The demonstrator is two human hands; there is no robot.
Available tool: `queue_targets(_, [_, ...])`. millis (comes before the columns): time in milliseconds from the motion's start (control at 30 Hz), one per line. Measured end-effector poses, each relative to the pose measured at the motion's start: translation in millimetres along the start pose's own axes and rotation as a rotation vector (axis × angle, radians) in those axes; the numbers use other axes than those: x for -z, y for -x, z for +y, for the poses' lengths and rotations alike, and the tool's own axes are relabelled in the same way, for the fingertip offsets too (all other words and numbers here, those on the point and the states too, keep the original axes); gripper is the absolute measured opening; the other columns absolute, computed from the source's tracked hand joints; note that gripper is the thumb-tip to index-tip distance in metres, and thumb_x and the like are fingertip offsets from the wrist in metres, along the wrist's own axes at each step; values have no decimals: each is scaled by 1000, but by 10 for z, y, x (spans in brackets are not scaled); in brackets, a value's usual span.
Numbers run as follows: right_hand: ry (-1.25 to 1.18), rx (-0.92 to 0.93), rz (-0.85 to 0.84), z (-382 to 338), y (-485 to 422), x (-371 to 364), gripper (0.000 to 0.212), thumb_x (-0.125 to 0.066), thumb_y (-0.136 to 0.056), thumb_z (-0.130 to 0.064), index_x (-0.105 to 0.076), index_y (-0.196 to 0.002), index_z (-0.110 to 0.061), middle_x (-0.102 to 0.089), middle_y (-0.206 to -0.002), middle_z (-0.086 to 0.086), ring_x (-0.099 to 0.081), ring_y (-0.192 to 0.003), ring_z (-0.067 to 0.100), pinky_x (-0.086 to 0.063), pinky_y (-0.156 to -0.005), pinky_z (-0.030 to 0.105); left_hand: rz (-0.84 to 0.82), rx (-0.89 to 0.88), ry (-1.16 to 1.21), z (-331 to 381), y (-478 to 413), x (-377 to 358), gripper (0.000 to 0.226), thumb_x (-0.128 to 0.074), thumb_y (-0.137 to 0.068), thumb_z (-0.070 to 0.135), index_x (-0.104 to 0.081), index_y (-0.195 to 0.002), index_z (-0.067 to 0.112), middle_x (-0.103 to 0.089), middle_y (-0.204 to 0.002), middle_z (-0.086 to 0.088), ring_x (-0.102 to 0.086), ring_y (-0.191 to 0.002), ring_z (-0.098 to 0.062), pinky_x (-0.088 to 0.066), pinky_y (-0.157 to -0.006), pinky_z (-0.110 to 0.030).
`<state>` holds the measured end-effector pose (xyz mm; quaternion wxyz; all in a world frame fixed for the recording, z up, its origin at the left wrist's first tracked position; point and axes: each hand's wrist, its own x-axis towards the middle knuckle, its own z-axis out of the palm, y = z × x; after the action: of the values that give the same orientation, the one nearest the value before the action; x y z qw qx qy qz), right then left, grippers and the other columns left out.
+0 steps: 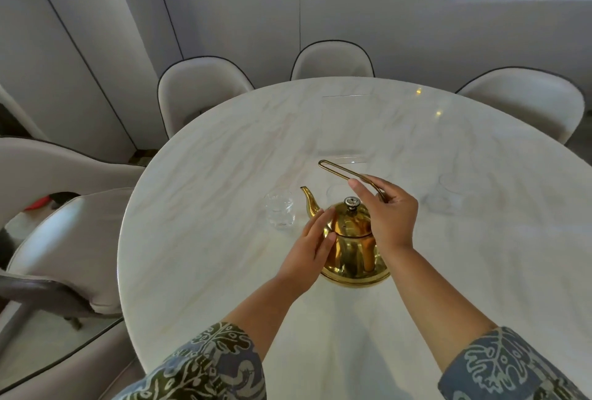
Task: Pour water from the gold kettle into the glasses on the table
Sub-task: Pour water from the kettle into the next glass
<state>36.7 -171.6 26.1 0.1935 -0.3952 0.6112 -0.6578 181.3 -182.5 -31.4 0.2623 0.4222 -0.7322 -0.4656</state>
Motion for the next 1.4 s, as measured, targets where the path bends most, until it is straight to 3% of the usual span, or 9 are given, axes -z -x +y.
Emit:
queue_targets(100, [12,12,5,-18,-30,156,31,-78,-75,-29,-75,-101,-12,-70,-80,-15,-62,-67,8,-51,-61,8,-11,-14,-30,91,11,-144,45,-31,-99,39,-21,-141,50,-18,-155,13,-30,-130,-1,-35,-106,-22])
queue_targets(233, [22,23,0,-38,-96,364,32,-78,-76,-30,-75,-101,-12,-71,-81,-14,-63,-72,10,-52,-63,8,7,-31,-130,176,-25,-336,43,-25,-96,49,-15,-137,59,-17,-156,14,-27,-141,-16,-32,-113,-45])
queue_targets(300, [30,23,-1,-47,-139,459,33,-78,-75,-32,-75,-102,-13,-71,-84,-14,-65,-75,6,-51,-64,7,19,-54,-180,225,-54,-410,43,-24,-96,51,-13,-136,61,-18,-156,12,-24,-142,-17,-29,-113,-49])
queue_targets(467, [53,23,0,-77,-271,624,34,-78,-75,-34,-75,-101,-14,-75,-94,-5,-69,-85,9,-55,-73,18,-20,-69,-111,382,-138,-537,43,-28,-98,43,-19,-139,55,-14,-157,11,-22,-142,-14,-33,-113,-34])
queue_targets(600, [72,13,-4,-76,-389,676,34,-78,-75,-34,-75,-101,-13,-75,-97,-2,-68,-87,13,-57,-78,24,-48,-65,-66,430,-245,-592,43,-29,-99,41,-23,-140,50,-18,-156,12,-22,-142,-11,-27,-109,-22])
queue_targets(833, [141,-12,-17,0,-576,665,37,-77,-75,-40,-75,-102,-15,-75,-98,-2,-68,-93,15,-58,-84,36,-104,-28,-7,422,-402,-652,43,-29,-98,42,-24,-141,50,-18,-156,11,-20,-142,-12,-24,-108,-19])
queue_targets(1033, [196,-19,-39,35,-703,592,38,-77,-74,-41,-75,-101,-14,-75,-96,-1,-68,-88,12,-57,-78,30,-112,-7,51,385,-500,-652,43,-32,-98,41,-25,-140,50,-23,-155,8,-22,-142,-12,-23,-108,-19])
queue_targets(1167, [240,-17,-53,46,-764,527,40,-77,-73,-42,-75,-102,-14,-75,-97,-2,-67,-87,11,-56,-76,27,-94,-5,95,357,-535,-659,42,-33,-98,41,-27,-139,50,-29,-153,7,-27,-140,-12,-26,-115,-30])
queue_targets(1400, [310,-19,-82,33,-846,419,37,-77,-75,-38,-75,-102,-12,-74,-102,1,-64,-94,12,-47,-72,19,-103,25,131,317,-586,-649,42,-31,-99,41,-27,-140,48,-37,-146,5,-36,-132,-11,-30,-107,-23])
